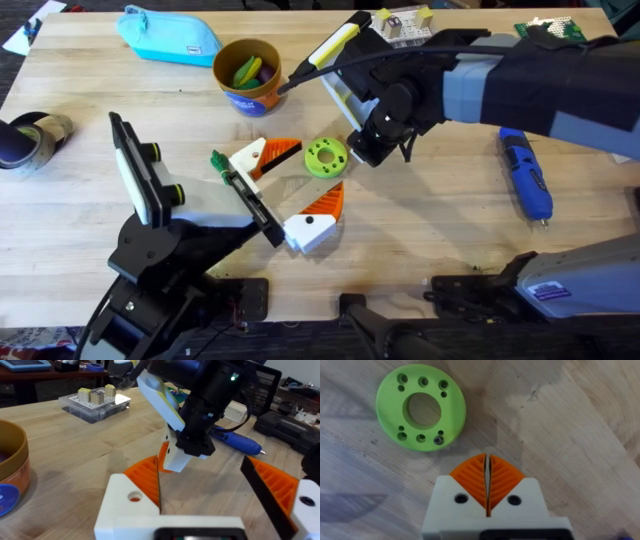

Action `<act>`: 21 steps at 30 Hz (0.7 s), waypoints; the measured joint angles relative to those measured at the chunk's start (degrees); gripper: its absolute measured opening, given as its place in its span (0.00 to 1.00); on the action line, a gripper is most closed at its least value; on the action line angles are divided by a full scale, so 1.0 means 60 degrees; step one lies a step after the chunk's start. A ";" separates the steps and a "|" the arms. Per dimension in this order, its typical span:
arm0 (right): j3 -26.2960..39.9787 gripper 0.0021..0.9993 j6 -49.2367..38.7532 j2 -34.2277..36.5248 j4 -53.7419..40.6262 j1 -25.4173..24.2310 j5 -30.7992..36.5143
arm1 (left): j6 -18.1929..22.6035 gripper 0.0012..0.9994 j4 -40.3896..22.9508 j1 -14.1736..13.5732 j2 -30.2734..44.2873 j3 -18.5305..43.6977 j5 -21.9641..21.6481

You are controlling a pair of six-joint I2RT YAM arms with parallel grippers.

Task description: Pick up the gripper from the table and insert it into the empty holder that is missing its gripper. Then pick up a screw, insert it into the mounting hole, and use the screwdriver to tighten it. Finally, clean up the table by picking up the vegetable and placing it into the bucket.

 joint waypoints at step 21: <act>-0.0004 0.00 0.2715 -0.0173 0.0162 0.0000 -0.1401 | -0.0011 0.99 -0.0022 -0.0004 0.0048 0.0069 -0.0005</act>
